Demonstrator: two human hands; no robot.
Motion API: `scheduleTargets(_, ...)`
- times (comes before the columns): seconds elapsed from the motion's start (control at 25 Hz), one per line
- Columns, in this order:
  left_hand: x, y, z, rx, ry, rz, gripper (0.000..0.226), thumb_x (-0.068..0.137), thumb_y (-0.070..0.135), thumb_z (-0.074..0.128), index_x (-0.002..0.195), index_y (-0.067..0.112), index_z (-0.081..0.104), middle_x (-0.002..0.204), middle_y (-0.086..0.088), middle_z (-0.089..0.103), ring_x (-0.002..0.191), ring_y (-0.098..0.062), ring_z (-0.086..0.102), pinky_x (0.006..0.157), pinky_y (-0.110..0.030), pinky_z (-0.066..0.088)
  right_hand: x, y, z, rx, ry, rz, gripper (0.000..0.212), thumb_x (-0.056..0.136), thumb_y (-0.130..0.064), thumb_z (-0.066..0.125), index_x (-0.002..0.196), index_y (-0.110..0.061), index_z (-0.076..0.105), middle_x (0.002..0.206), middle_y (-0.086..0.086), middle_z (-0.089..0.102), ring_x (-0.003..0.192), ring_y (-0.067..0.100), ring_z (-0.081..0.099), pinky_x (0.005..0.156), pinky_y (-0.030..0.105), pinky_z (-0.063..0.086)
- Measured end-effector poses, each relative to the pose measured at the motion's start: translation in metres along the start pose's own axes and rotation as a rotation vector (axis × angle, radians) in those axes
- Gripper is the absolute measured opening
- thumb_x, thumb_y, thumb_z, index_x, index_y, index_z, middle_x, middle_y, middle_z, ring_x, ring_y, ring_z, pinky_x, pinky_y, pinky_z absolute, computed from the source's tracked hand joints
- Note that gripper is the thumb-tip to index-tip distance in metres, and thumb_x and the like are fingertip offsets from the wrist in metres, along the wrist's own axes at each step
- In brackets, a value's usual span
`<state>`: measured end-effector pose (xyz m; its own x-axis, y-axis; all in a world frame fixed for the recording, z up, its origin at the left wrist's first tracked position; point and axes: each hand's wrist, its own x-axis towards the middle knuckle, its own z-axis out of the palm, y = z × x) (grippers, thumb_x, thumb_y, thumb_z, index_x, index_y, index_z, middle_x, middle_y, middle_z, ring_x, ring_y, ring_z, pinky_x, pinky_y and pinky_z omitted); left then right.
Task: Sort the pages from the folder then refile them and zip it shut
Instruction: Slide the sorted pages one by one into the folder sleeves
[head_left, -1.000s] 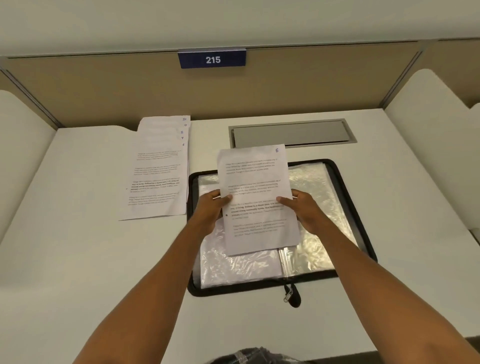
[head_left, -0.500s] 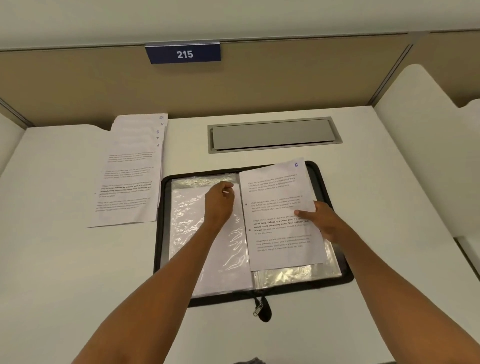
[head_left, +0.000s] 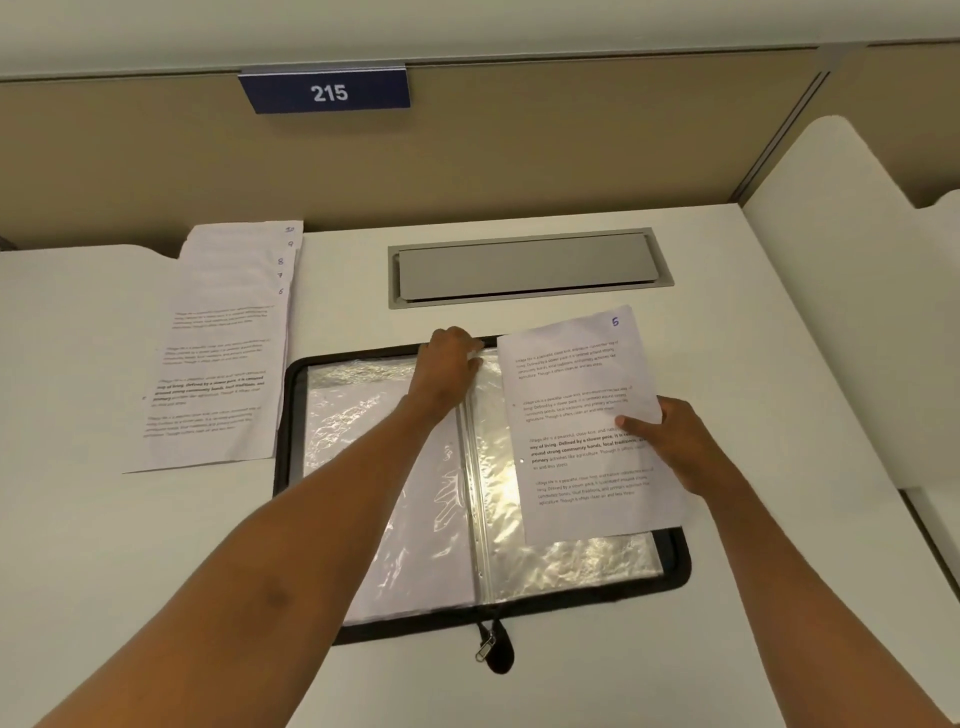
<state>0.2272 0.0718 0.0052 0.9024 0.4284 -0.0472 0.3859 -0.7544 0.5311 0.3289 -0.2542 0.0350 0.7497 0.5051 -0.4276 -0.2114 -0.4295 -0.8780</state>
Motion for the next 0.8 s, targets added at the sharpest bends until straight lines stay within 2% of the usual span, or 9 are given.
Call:
scheduleTargets(0.16,0.008,-0.001,-0.001,-0.044,0.007,0.008,0.024,0.091,0.019,0.076,0.114,0.02,0.076,0.115,-0.004,0.067,0.114,-0.026,0.055,0.093,-0.04,0.037,0.003,-0.021,-0.015,0.084,0.055,-0.028,0.028,0.09,-0.015,0.078,0.117,-0.018,0.072,0.107,-0.002,0.079,0.096,0.02,0.076,0.072,0.026,0.062)
scheduleTargets(0.4,0.01,0.0,-0.005,-0.014,0.009,0.08,0.011,0.088,0.023,0.079,0.092,0.024,0.069,0.093,0.007,0.065,0.096,-0.016,0.052,0.083,-0.032,0.026,0.019,-0.068,-0.029,0.095,0.158,-0.14,0.03,0.09,-0.015,0.078,0.119,-0.02,0.072,0.11,-0.002,0.078,0.098,0.019,0.076,0.079,0.031,0.063)
scheduleTargets(0.6,0.02,0.007,-0.006,0.041,-0.05,0.182,0.009,0.088,0.019,0.075,0.092,0.023,0.069,0.09,0.008,0.062,0.093,-0.018,0.052,0.083,-0.032,0.027,0.035,-0.116,-0.03,0.018,0.21,-0.306,0.029,0.093,-0.015,0.075,0.122,-0.018,0.07,0.11,-0.007,0.076,0.095,0.011,0.075,0.078,0.026,0.062)
scheduleTargets(0.8,0.031,0.013,-0.006,0.096,-0.06,0.247,0.008,0.088,0.015,0.075,0.09,0.022,0.072,0.089,0.006,0.068,0.091,-0.019,0.055,0.081,-0.033,0.028,0.054,-0.152,-0.023,-0.061,0.236,-0.395,0.03,0.094,-0.018,0.074,0.124,-0.015,0.069,0.107,-0.01,0.074,0.09,0.004,0.074,0.072,0.018,0.059)
